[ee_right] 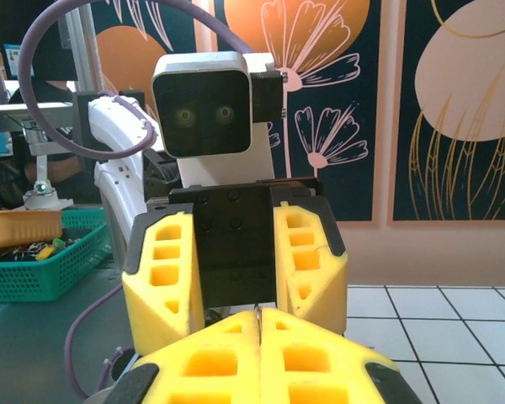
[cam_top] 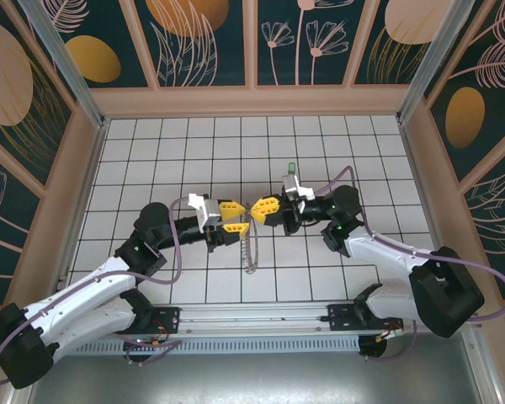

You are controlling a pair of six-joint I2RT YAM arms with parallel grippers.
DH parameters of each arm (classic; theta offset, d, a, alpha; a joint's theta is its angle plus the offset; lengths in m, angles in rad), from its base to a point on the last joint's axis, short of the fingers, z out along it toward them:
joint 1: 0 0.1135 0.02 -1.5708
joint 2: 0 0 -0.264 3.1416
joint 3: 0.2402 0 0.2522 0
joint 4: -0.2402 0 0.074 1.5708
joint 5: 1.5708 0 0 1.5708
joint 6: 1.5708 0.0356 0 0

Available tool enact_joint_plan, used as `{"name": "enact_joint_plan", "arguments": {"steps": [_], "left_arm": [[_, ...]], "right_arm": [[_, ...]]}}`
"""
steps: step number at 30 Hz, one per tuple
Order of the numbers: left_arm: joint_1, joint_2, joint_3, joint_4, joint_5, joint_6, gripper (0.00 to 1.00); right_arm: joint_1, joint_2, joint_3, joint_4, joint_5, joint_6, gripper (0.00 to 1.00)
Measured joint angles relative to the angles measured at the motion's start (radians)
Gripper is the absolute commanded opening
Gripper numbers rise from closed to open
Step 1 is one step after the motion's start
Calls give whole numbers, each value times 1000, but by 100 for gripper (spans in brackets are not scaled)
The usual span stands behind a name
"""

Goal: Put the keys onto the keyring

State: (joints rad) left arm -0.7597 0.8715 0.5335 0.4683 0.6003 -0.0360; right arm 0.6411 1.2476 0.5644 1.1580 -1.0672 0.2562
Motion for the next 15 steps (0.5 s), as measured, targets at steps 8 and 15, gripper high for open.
{"name": "enact_joint_plan", "arguments": {"steps": [8, 15], "left_arm": [[0, 3, 2, 0, -3, 3, 26], [-13, 4, 6, -1, -8, 3, 26]], "right_arm": [[0, 12, -5, 24, -8, 13, 0], [0, 11, -5, 2, -7, -5, 0]]}}
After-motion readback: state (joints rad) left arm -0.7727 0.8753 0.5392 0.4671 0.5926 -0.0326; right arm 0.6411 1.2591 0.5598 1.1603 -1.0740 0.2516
